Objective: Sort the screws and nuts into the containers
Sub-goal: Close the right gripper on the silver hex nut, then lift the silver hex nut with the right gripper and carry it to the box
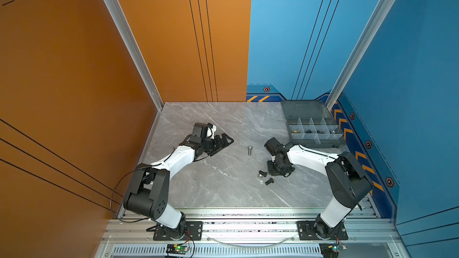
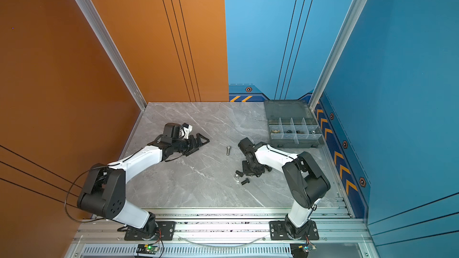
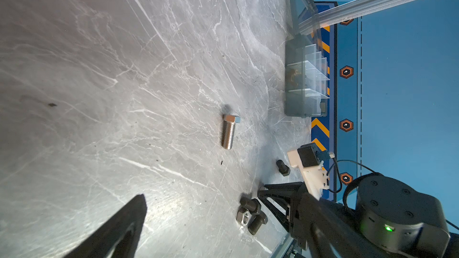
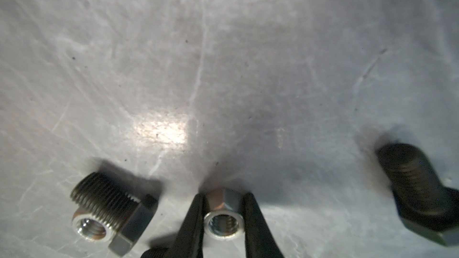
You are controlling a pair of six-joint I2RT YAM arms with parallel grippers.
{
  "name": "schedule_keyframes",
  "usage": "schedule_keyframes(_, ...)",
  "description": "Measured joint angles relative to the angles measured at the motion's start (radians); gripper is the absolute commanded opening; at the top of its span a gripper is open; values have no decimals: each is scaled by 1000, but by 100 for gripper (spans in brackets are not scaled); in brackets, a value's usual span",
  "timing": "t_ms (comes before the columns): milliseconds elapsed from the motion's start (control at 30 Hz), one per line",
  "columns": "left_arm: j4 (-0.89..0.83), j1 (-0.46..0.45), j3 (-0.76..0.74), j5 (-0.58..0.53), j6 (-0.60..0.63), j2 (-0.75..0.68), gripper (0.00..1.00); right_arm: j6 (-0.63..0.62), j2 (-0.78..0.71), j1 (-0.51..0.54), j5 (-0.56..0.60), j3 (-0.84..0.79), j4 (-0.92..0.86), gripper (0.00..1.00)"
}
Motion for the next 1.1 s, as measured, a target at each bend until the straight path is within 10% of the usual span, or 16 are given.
schedule_keyframes(300,0,0,0,0,0,-14,98,-35,-138,-190,-112,8,0,0)
schedule_keyframes(767,0,5,0,0,0,-18,98,-95,-216,-836,-251,279,-2,0)
schedule_keyframes(1100,0,7,13,0,0,-14,98,-83,-95,-991,-291,466,-9,0)
